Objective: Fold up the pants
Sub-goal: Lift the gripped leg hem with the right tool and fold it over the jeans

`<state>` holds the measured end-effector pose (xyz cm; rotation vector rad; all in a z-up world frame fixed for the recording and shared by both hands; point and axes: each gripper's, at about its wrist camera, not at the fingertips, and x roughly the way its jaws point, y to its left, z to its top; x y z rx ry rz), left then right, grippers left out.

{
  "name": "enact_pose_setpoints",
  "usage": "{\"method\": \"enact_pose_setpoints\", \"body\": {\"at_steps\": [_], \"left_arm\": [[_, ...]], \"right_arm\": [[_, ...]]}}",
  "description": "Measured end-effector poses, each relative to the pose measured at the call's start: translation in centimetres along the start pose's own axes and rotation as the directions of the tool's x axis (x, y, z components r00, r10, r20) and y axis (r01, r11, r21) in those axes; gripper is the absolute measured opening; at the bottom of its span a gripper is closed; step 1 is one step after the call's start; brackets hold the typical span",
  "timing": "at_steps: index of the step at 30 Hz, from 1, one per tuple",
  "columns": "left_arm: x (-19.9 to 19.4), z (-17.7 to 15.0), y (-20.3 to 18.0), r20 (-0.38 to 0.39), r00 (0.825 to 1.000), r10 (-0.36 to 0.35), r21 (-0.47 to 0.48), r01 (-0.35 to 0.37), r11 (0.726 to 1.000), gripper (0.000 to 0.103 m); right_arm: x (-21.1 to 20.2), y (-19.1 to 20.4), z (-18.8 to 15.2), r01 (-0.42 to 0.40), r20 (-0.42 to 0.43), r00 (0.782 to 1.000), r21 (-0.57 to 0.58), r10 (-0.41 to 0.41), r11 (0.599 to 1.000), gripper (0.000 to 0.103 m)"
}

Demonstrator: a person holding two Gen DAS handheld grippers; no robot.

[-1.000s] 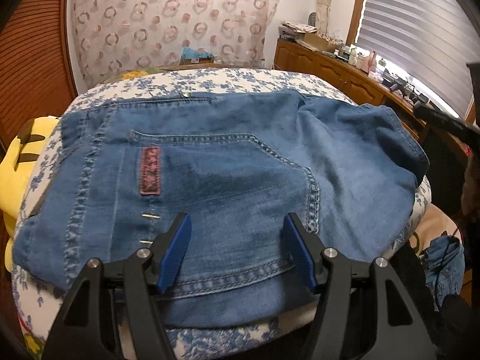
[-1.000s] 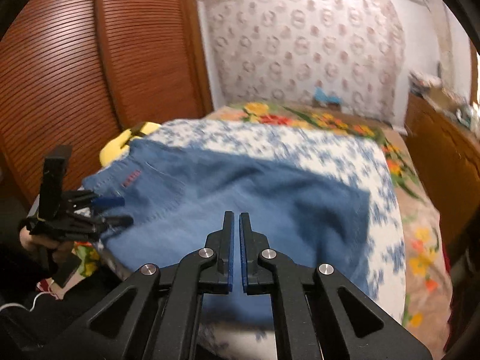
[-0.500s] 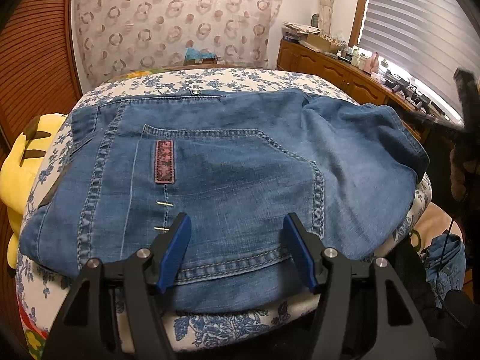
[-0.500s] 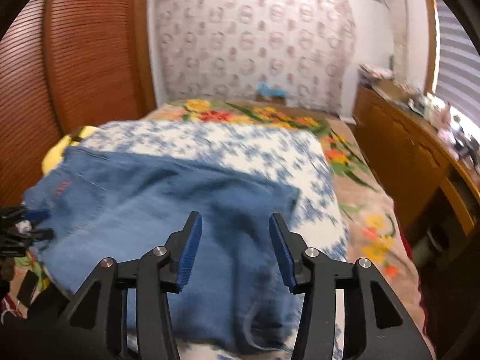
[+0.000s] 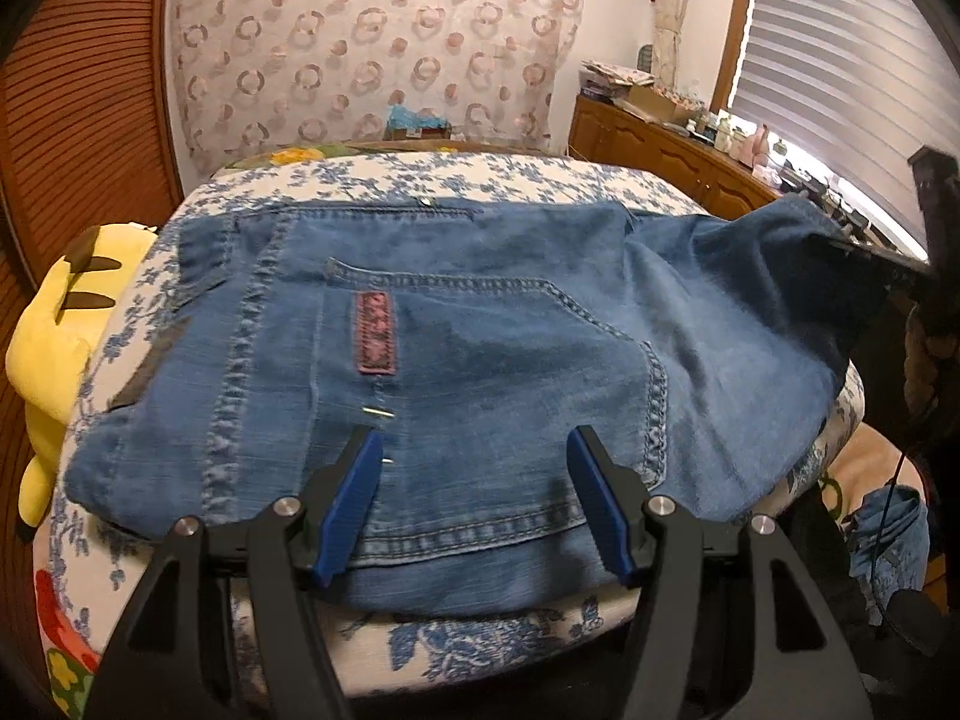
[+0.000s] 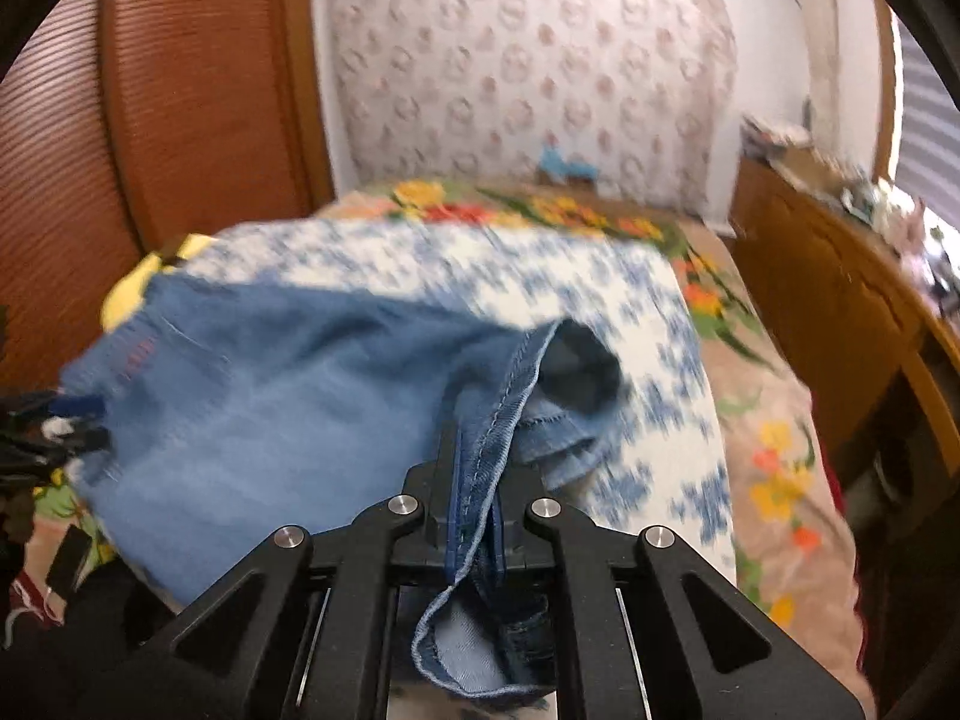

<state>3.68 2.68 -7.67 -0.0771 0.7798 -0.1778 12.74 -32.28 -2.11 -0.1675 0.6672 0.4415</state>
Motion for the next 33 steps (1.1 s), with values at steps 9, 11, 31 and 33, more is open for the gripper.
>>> {"method": "enact_pose_setpoints", "body": {"at_steps": [9, 11, 31, 33], "left_arm": [[-0.3, -0.5, 0.7, 0.004, 1.0, 0.002, -0.011, -0.002, 1.0, 0.063], [-0.3, -0.6, 0.8, 0.001, 1.0, 0.003, -0.015, -0.003, 1.0, 0.063], [-0.8, -0.5, 1.4, 0.022, 1.0, 0.014, -0.037, -0.013, 0.999, 0.063], [-1.1, -0.5, 1.6, 0.028, 0.999, 0.015, -0.041, -0.014, 0.999, 0.063]], "right_arm": [[2.7, -0.7, -0.7, 0.071, -0.099, 0.993, -0.003, -0.071, 0.997, 0.007], [3.1, -1.4, -1.6, 0.078, -0.124, 0.989, 0.015, -0.075, 0.997, 0.012], [1.8, 0.9, 1.8, 0.028, -0.043, 0.999, -0.051, -0.03, 0.998, 0.002], [0.3, 2.2, 3.3, 0.014, 0.006, 1.0, -0.079, -0.013, 0.997, 0.002]]}}
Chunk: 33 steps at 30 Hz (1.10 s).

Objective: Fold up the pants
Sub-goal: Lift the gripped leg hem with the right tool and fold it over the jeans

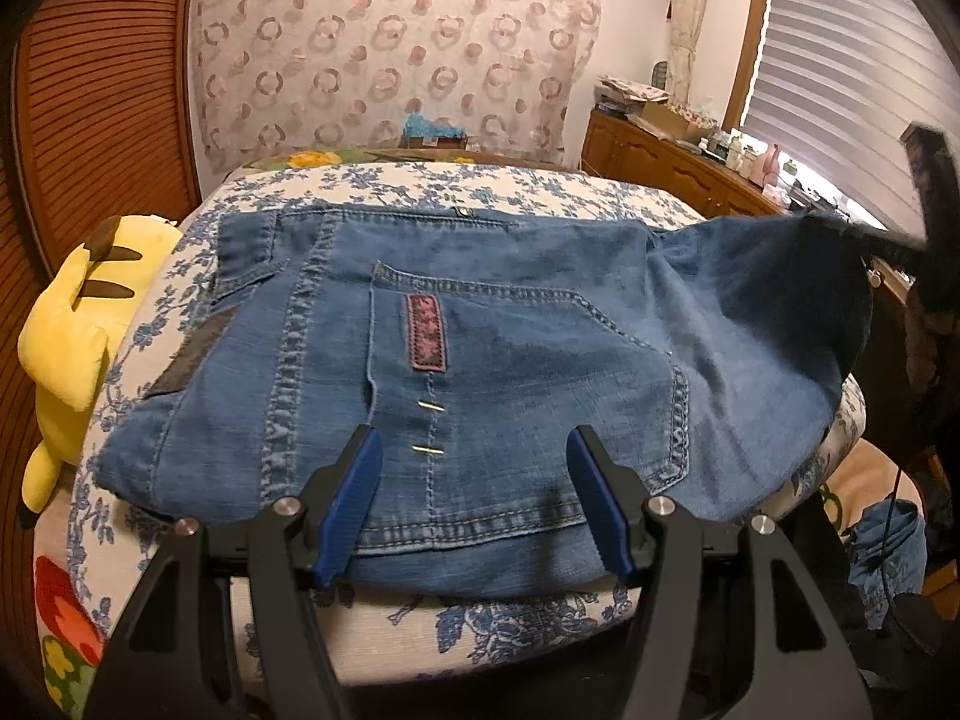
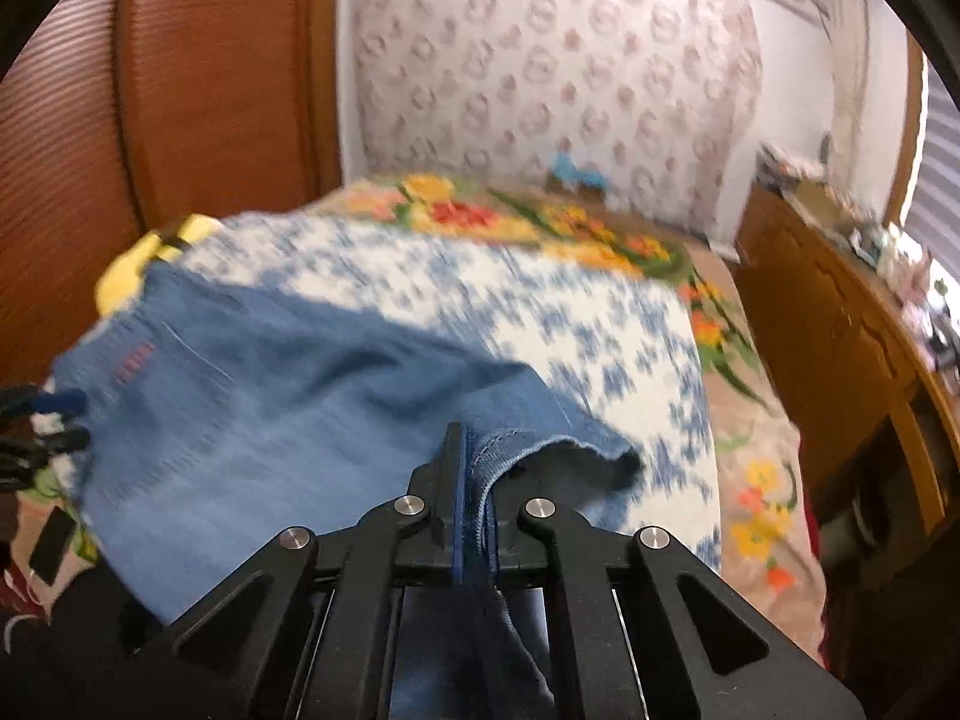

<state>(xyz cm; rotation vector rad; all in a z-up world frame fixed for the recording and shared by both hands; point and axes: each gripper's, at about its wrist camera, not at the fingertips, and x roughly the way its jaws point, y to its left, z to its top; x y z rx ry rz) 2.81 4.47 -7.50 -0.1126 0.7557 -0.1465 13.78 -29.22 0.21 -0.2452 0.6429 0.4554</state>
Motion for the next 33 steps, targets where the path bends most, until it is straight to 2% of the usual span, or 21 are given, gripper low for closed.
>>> {"method": "enact_pose_setpoints", "body": {"at_steps": [3, 7, 11, 17, 19, 21, 22, 23, 24, 26, 30, 33], "left_arm": [[-0.3, 0.1, 0.4, 0.007, 1.0, 0.001, -0.004, -0.001, 1.0, 0.063], [-1.0, 0.2, 0.9, 0.025, 1.0, 0.003, -0.012, -0.003, 1.0, 0.063], [-1.8, 0.4, 1.5, 0.047, 0.999, 0.012, -0.021, -0.011, 1.0, 0.063], [-3.3, 0.2, 3.1, 0.068, 0.997, 0.039, -0.047, -0.036, 0.998, 0.063], [-3.7, 0.1, 3.6, 0.07, 0.996, 0.047, -0.056, -0.043, 0.997, 0.063], [-3.9, -0.2, 4.2, 0.07, 0.996, 0.056, -0.064, -0.051, 0.997, 0.063], [-4.0, -0.3, 4.5, 0.07, 0.996, 0.061, -0.069, -0.056, 0.996, 0.063], [-4.1, -0.4, 4.8, 0.07, 0.996, 0.063, -0.074, -0.058, 0.996, 0.063], [-4.2, -0.5, 5.1, 0.069, 0.995, 0.066, -0.079, -0.061, 0.995, 0.063], [-4.3, -0.6, 5.4, 0.069, 0.995, 0.07, -0.083, -0.064, 0.994, 0.063], [-4.2, -0.7, 5.7, 0.07, 0.995, 0.072, -0.09, -0.066, 0.994, 0.063], [-3.8, -0.4, 5.3, 0.072, 0.995, 0.066, -0.089, -0.06, 0.994, 0.063]], "right_arm": [[-1.1, 1.0, 1.7, -0.001, 0.04, 0.999, -0.02, 0.002, 1.0, 0.002], [-2.0, 2.8, 4.3, -0.069, 0.067, 0.995, -0.036, 0.072, 0.997, 0.002], [-2.2, 6.8, 7.5, -0.169, 0.074, 0.981, -0.106, 0.177, 0.98, 0.001], [-0.7, 14.4, 11.6, -0.323, 0.062, 0.939, -0.184, 0.339, 0.928, 0.002], [-0.2, 16.3, 12.5, -0.36, 0.057, 0.925, -0.189, 0.376, 0.914, 0.002], [0.8, 18.4, 13.8, -0.416, 0.045, 0.902, -0.174, 0.429, 0.893, 0.002], [1.1, 18.9, 14.1, -0.425, 0.039, 0.899, -0.173, 0.437, 0.889, 0.002], [1.8, 19.9, 14.4, -0.425, 0.013, 0.9, -0.184, 0.435, 0.886, 0.006], [2.3, 20.4, 14.5, -0.422, -0.006, 0.903, -0.193, 0.429, 0.886, 0.024], [3.3, 21.0, 14.3, -0.389, -0.039, 0.92, -0.212, 0.39, 0.896, 0.04], [3.8, 19.7, 13.1, -0.364, -0.068, 0.931, -0.223, 0.358, 0.904, 0.042], [4.0, 17.7, 12.3, -0.316, -0.063, 0.949, -0.214, 0.31, 0.924, 0.043]]}}
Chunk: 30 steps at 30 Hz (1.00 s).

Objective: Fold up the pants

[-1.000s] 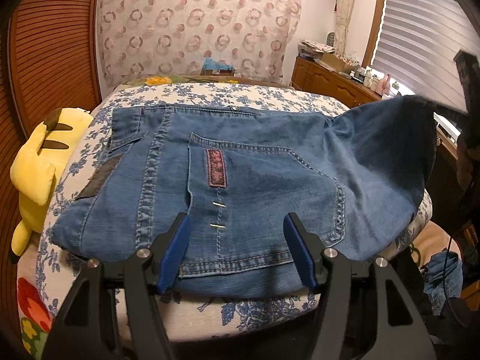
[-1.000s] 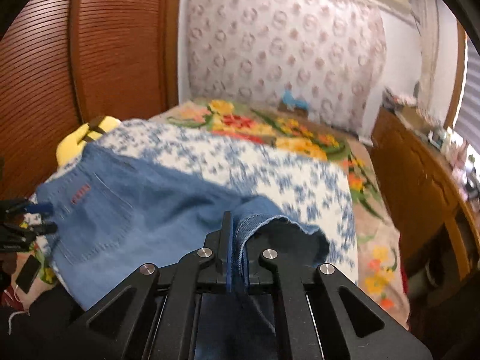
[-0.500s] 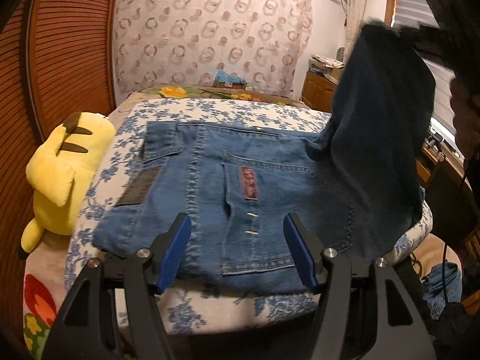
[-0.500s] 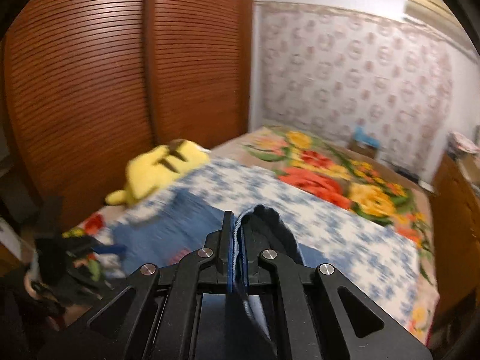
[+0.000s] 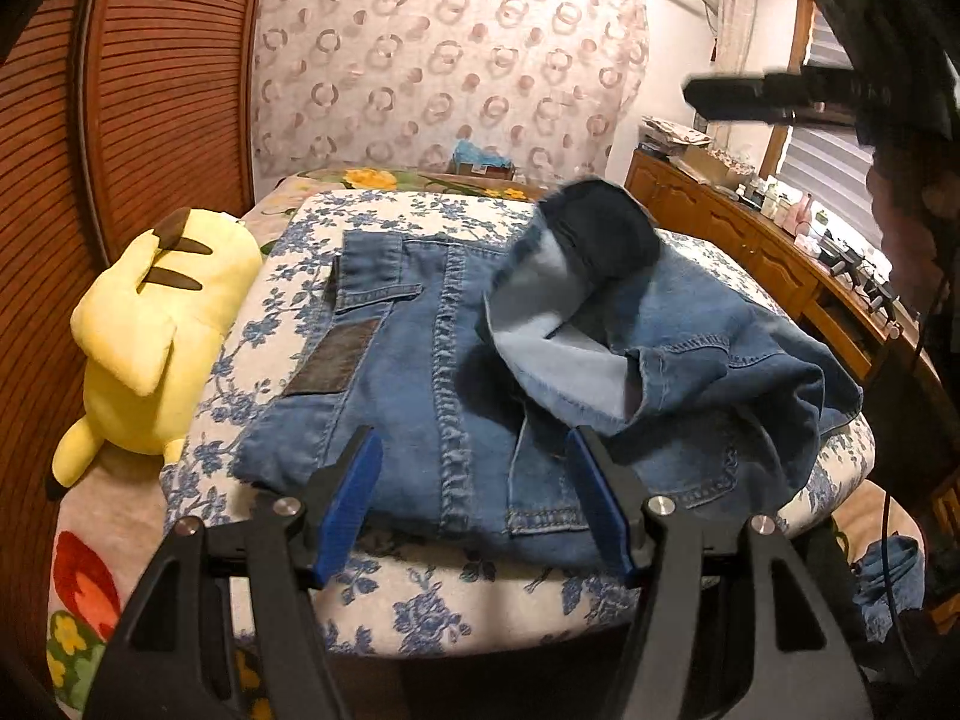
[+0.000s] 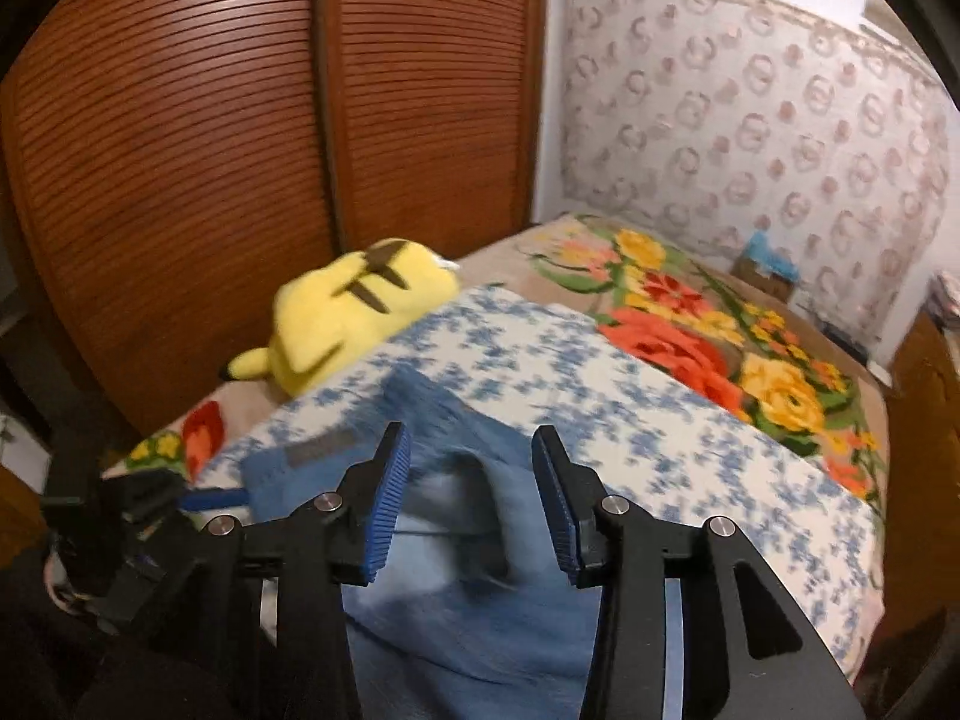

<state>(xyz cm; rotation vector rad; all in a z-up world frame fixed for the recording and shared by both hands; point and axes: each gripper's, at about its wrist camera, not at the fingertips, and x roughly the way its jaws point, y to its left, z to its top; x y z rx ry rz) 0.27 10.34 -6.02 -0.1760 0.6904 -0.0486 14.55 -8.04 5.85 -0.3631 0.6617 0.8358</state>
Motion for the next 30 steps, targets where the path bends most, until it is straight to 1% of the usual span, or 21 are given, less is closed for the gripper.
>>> {"method": "enact_pose_setpoints", "body": {"at_steps": [3, 6, 8, 9, 11, 14, 15, 17, 19, 20, 23, 25, 27, 28, 30], "left_arm": [[0.3, 0.8, -1.0, 0.011, 1.0, -0.016, 0.012, 0.016, 1.0, 0.063], [0.7, 1.9, -2.2, 0.033, 0.999, -0.033, 0.034, 0.032, 0.999, 0.063], [0.9, 2.7, -3.0, 0.049, 0.997, -0.064, 0.045, 0.062, 0.997, 0.063], [1.2, 3.3, -3.4, 0.057, 0.994, -0.093, 0.044, 0.091, 0.995, 0.063], [1.6, 4.0, -4.0, 0.056, 0.991, -0.118, 0.04, 0.116, 0.992, 0.063], [2.5, 4.9, -5.3, 0.047, 0.985, -0.167, 0.074, 0.163, 0.984, 0.063], [3.4, 5.2, -5.8, 0.02, 0.984, -0.178, 0.089, 0.175, 0.98, 0.061], [5.0, 5.4, -6.2, -0.028, 0.981, -0.192, 0.087, 0.193, 0.977, 0.056], [6.6, 5.3, -6.7, -0.082, 0.98, -0.183, 0.089, 0.19, 0.978, 0.053], [7.3, 5.0, -7.0, -0.105, 0.98, -0.172, 0.098, 0.182, 0.978, 0.051], [8.0, 4.3, -7.2, -0.128, 0.975, -0.18, 0.097, 0.193, 0.976, 0.045], [8.0, 3.8, -7.4, -0.136, 0.972, -0.192, 0.099, 0.207, 0.973, 0.041], [7.9, 3.4, -7.7, -0.146, 0.969, -0.201, 0.114, 0.219, 0.969, 0.03], [7.9, 3.2, -7.9, -0.149, 0.967, -0.205, 0.119, 0.223, 0.967, 0.028], [7.7, 2.9, -8.0, -0.156, 0.966, -0.207, 0.13, 0.228, 0.965, 0.01]], "right_arm": [[0.4, -2.4, -1.4, 0.034, -0.021, 0.999, 0.032, -0.033, 0.999, 0.043], [1.6, -5.1, -3.1, 0.053, -0.051, 0.998, 0.085, -0.049, 0.995, 0.043], [2.3, -6.4, -3.9, 0.06, -0.061, 0.997, 0.11, -0.053, 0.992, 0.043], [2.4, -6.7, -4.1, 0.065, -0.064, 0.996, 0.117, -0.058, 0.991, 0.043], [3.1, -7.8, -4.8, 0.073, -0.079, 0.995, 0.144, -0.062, 0.987, 0.043], [3.8, -8.6, -6.0, 0.082, -0.1, 0.993, 0.167, -0.065, 0.983, 0.043], [4.0, -8.8, -6.3, 0.085, -0.107, 0.992, 0.172, -0.067, 0.981, 0.043], [4.3, -9.5, -7.2, 0.093, -0.119, 0.99, 0.187, -0.071, 0.978, 0.043], [4.7, -10.0, -7.4, 0.086, -0.123, 0.99, 0.201, -0.062, 0.976, 0.043], [5.0, -10.3, -7.3, 0.074, -0.123, 0.991, 0.206, -0.049, 0.976, 0.043], [6.3, -10.9, -6.9, 0.046, -0.122, 0.992, 0.204, -0.021, 0.978, 0.043], [7.5, -11.2, -6.7, 0.029, -0.137, 0.991, 0.205, -0.001, 0.978, 0.043], [9.0, -11.7, -6.6, -0.004, -0.151, 0.988, 0.229, 0.04, 0.973, 0.043], [9.5, -11.8, -6.6, -0.027, -0.154, 0.986, 0.244, 0.067, 0.969, 0.043], [10.3, -11.9, -6.5, -0.067, -0.156, 0.982, 0.265, 0.111, 0.962, 0.043]]}}
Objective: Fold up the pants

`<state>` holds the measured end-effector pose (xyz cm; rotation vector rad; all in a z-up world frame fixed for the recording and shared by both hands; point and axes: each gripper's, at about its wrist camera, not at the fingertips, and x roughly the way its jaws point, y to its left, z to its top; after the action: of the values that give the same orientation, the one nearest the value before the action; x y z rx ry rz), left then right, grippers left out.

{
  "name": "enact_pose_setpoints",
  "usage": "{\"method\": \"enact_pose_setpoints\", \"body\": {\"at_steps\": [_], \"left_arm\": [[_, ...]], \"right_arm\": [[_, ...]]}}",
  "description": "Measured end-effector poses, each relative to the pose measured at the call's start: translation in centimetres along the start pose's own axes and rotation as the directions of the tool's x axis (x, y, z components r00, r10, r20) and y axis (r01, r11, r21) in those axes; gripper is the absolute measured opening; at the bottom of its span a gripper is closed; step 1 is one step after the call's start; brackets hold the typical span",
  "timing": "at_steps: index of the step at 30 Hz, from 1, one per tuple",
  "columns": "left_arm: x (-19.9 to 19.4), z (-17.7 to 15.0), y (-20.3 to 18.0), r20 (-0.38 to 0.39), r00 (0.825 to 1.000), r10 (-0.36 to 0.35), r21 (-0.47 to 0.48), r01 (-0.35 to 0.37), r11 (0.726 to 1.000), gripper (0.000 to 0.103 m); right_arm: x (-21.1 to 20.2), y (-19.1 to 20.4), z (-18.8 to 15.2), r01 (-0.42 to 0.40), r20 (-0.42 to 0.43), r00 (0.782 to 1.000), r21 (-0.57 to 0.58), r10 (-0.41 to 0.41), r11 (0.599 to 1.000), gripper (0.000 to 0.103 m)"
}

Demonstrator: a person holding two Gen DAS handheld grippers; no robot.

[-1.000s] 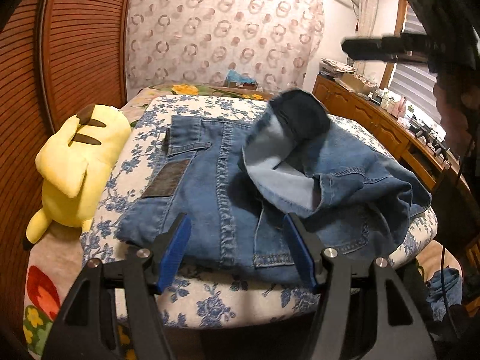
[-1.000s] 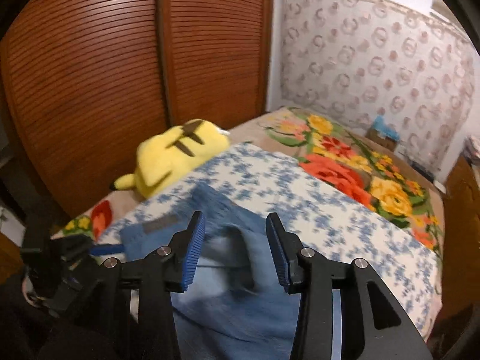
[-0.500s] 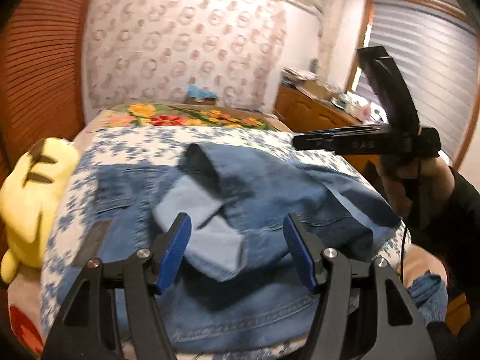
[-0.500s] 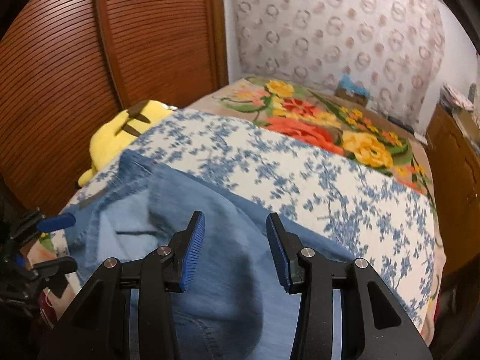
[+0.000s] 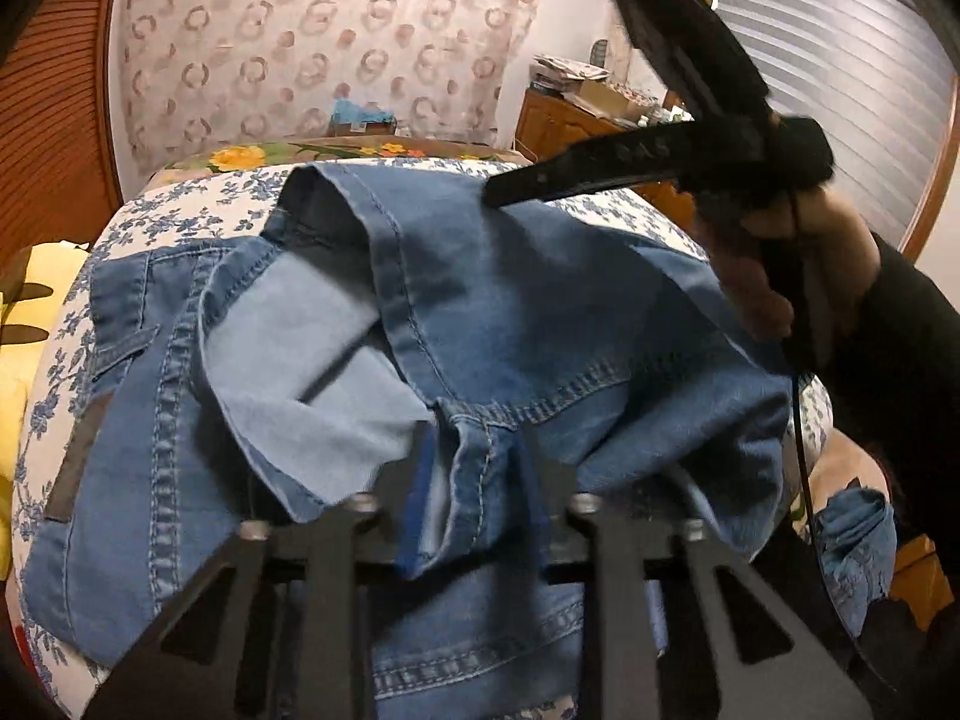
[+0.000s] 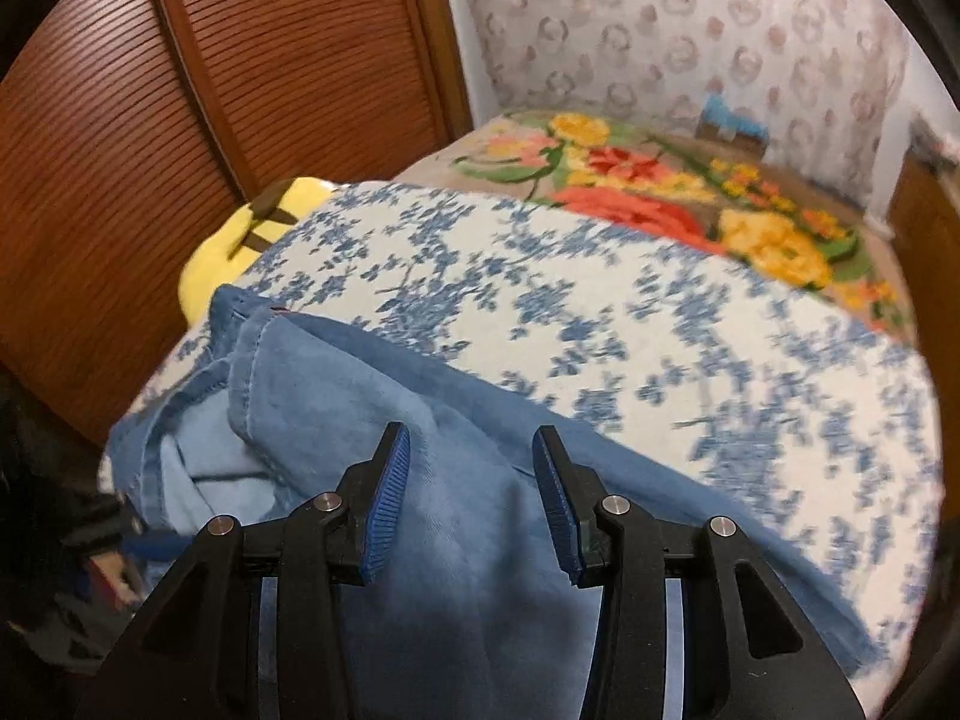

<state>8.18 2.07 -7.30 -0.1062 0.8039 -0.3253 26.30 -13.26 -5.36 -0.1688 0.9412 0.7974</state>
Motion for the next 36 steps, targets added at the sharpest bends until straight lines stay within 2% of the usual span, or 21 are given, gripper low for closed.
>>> {"method": "enact_pose_setpoints", "body": {"at_steps": [3, 7, 8, 9, 12, 15, 18, 22, 23, 25, 26, 27, 31, 33, 35, 36], "left_arm": [[-0.5, -0.5, -0.2, 0.001, 1.0, -0.006, 0.013, 0.006, 1.0, 0.002], [-2.2, -0.9, 0.1, 0.027, 1.0, 0.002, 0.014, -0.003, 1.0, 0.0], [-2.8, -0.9, 0.4, 0.041, 0.999, 0.008, 0.012, -0.008, 1.0, 0.0], [-3.3, -0.9, 0.7, 0.052, 0.999, 0.012, 0.01, -0.013, 1.0, 0.0], [-7.1, -0.8, 2.0, 0.119, 0.992, 0.034, -0.007, -0.034, 0.999, 0.0], [-11.2, -0.6, 3.4, 0.188, 0.98, 0.064, -0.028, -0.06, 0.998, 0.0], [-14.0, -0.7, 5.0, 0.229, 0.967, 0.109, -0.039, -0.103, 0.994, 0.0], [-16.8, -1.9, 7.6, 0.24, 0.955, 0.172, -0.083, -0.157, 0.984, 0.0], [-16.9, -2.2, 8.0, 0.23, 0.956, 0.181, -0.089, -0.164, 0.982, 0.0], [-16.1, -3.2, 8.9, 0.184, 0.964, 0.192, -0.101, -0.176, 0.979, 0.0], [-15.5, -3.8, 9.1, 0.16, 0.967, 0.197, -0.102, -0.182, 0.978, 0.0], [-14.6, -4.6, 9.2, 0.128, 0.969, 0.21, -0.107, -0.197, 0.974, 0.002], [-12.1, -5.2, 10.3, 0.067, 0.971, 0.228, -0.129, -0.218, 0.967, 0.014], [-11.9, -5.5, 10.2, 0.057, 0.968, 0.243, -0.142, -0.233, 0.962, 0.03], [-11.6, -5.6, 10.4, 0.05, 0.967, 0.248, -0.151, -0.238, 0.959, 0.041], [-11.5, -5.7, 10.4, 0.045, 0.968, 0.245, -0.154, -0.236, 0.96, 0.041]], "right_arm": [[1.2, 0.7, 0.2, -0.055, -0.032, 0.998, -0.004, 0.054, 0.999, 0.043], [2.0, 2.0, 0.6, -0.051, -0.053, 0.997, -0.032, 0.049, 0.998, 0.043], [1.9, 2.4, 0.7, -0.053, -0.047, 0.998, -0.039, 0.051, 0.998, 0.032], [1.7, 2.8, 0.8, -0.046, -0.038, 0.998, -0.052, 0.044, 0.998, 0.015], [0.7, 4.0, 1.3, -0.044, 0.014, 0.999, -0.079, 0.045, 0.996, 0.003], [-1.4, 6.5, 2.5, -0.062, 0.117, 0.99, -0.118, 0.076, 0.991, 0.002], [-2.6, 9.5, 3.9, -0.062, 0.18, 0.98, -0.156, 0.09, 0.986, 0.001], [-2.2, 13.3, 5.0, -0.053, 0.209, 0.973, -0.203, 0.096, 0.978, 0.002], [-2.0, 13.8, 5.1, -0.049, 0.208, 0.974, -0.21, 0.094, 0.976, 0.002], [-1.0, 14.4, 4.9, -0.035, 0.18, 0.981, -0.223, 0.077, 0.974, 0.019], [-0.5, 14.3, 4.8, -0.013, 0.168, 0.984, -0.224, 0.052, 0.974, 0.038], [0.0, 14.0, 4.6, 0.013, 0.16, 0.987, -0.221, 0.023, 0.975, 0.046], [1.8, 10.4, 3.4, 0.08, 0.102, 0.993, -0.169, -0.064, 0.982, 0.047], [2.2, 8.2, 2.7, 0.091, 0.079, 0.994, -0.129, -0.081, 0.988, 0.047], [2.7, 6.4, 2.0, 0.106, 0.055, 0.993, -0.103, -0.101, 0.989, 0.047], [2.9, 5.5, 1.6, 0.122, 0.043, 0.992, -0.089, -0.118, 0.989, 0.047]]}}
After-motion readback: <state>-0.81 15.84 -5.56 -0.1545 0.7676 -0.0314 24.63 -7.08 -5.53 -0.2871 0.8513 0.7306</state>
